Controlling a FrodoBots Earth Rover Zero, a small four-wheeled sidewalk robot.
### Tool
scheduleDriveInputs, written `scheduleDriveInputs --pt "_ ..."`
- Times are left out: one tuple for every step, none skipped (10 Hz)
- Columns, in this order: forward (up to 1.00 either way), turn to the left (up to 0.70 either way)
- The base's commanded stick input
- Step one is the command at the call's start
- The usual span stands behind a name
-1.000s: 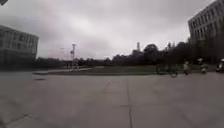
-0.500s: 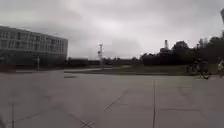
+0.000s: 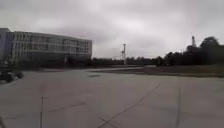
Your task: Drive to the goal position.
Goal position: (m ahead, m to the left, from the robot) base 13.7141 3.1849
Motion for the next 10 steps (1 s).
scheduleDriveInputs --pt "0.70 0.00" --pt "0.70 0.00" --pt "0.70 0.00" --pt "0.70 0.00" --pt "0.70 0.00" --pt "0.70 0.00" --pt "0.70 0.00" --pt "0.70 0.00" --pt "0.70 0.00" --pt "0.70 0.00"
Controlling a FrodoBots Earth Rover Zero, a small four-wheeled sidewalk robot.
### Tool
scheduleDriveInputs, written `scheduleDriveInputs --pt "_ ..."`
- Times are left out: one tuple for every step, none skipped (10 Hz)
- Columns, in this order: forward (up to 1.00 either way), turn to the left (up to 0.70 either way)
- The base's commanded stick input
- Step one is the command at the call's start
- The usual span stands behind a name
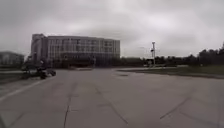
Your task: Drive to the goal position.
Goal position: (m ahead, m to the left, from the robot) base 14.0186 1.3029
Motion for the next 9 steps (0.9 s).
scheduleDriveInputs --pt "0.70 0.00" --pt "0.70 0.00" --pt "0.70 0.00" --pt "0.70 0.00" --pt "0.70 0.00" --pt "0.70 0.00" --pt "0.70 0.00" --pt "0.70 0.00" --pt "0.70 0.00"
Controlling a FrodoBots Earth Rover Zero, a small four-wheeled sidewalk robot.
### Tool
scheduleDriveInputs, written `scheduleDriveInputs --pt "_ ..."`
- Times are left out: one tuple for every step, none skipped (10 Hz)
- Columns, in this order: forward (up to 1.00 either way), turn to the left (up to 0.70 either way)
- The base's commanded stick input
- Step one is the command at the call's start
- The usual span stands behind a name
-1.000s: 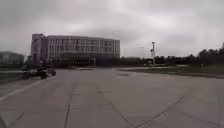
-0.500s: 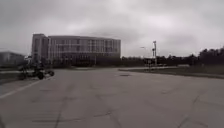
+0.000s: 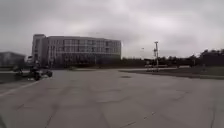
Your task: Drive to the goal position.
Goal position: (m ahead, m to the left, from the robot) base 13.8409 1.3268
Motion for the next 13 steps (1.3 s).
scheduleDriveInputs --pt "0.70 0.00" --pt "0.70 0.00" --pt "0.70 0.00" --pt "0.70 0.00" --pt "0.70 0.00" --pt "0.70 0.00" --pt "0.70 0.00" --pt "0.70 0.00" --pt "0.70 0.00" --pt "0.70 0.00" --pt "0.70 0.00" --pt "0.70 0.00" --pt "0.70 0.00"
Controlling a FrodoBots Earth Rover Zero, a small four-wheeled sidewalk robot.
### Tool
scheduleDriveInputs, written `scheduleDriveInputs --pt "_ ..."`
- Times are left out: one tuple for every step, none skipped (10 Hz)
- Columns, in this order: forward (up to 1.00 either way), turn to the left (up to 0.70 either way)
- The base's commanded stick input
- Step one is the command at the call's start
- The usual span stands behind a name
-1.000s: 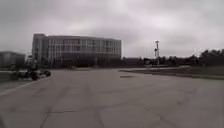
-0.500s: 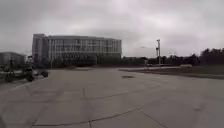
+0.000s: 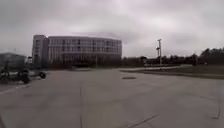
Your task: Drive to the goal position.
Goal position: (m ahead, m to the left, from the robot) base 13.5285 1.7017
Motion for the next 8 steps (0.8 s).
scheduleDriveInputs --pt "0.70 0.00" --pt "0.70 0.00" --pt "0.70 0.00" --pt "0.70 0.00" --pt "0.70 0.00" --pt "0.70 0.00" --pt "0.70 0.00" --pt "0.70 0.00"
